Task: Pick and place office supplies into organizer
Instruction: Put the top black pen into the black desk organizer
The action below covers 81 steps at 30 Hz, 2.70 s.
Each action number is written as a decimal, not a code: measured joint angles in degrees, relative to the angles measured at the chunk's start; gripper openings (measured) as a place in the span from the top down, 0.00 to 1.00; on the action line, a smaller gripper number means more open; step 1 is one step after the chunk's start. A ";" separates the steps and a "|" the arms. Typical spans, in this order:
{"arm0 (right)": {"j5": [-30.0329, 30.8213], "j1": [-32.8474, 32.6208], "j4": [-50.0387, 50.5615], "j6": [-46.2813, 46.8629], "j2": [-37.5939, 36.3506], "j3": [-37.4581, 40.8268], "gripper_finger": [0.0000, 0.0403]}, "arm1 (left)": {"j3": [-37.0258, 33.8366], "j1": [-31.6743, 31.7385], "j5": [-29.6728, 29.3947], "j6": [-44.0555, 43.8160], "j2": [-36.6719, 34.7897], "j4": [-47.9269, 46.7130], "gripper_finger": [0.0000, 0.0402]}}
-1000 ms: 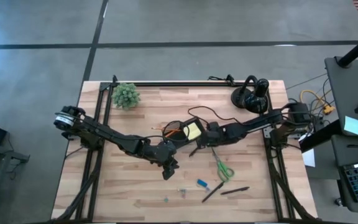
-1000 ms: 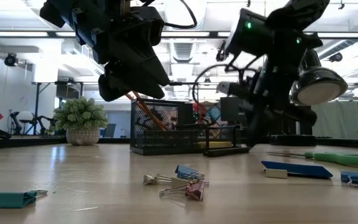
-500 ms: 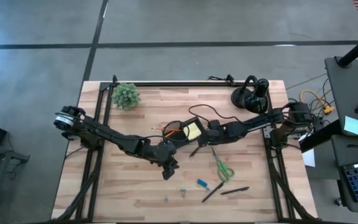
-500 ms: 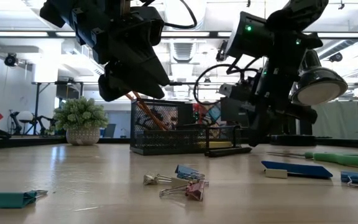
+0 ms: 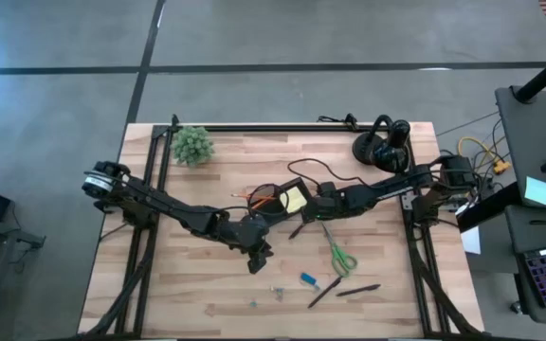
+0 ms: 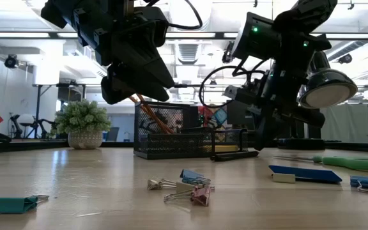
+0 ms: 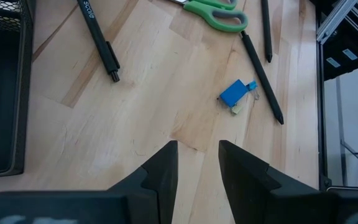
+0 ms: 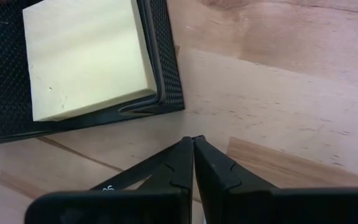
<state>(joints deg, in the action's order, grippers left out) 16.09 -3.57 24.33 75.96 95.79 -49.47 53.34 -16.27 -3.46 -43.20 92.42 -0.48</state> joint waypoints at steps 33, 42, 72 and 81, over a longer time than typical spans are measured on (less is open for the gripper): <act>-0.38 -0.81 12.93 -16.91 -7.78 -4.21 0.98 | 3.00 1.45 3.30 10.85 0.35 4.89 0.75; 2.00 -6.75 26.95 -16.70 -14.25 -7.11 0.84 | 16.20 8.13 1.34 22.49 9.78 -5.09 0.53; 19.96 -18.64 46.80 12.16 -25.88 -7.62 0.64 | 32.50 10.29 -4.40 33.16 30.11 -12.70 0.62; 18.95 -18.80 47.73 14.22 -25.88 -6.82 0.64 | 33.59 10.34 -6.31 33.02 31.92 -13.84 0.62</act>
<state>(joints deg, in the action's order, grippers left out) 35.05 -22.37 72.05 90.17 69.91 -56.29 86.93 -5.93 -9.78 -10.18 124.34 -14.33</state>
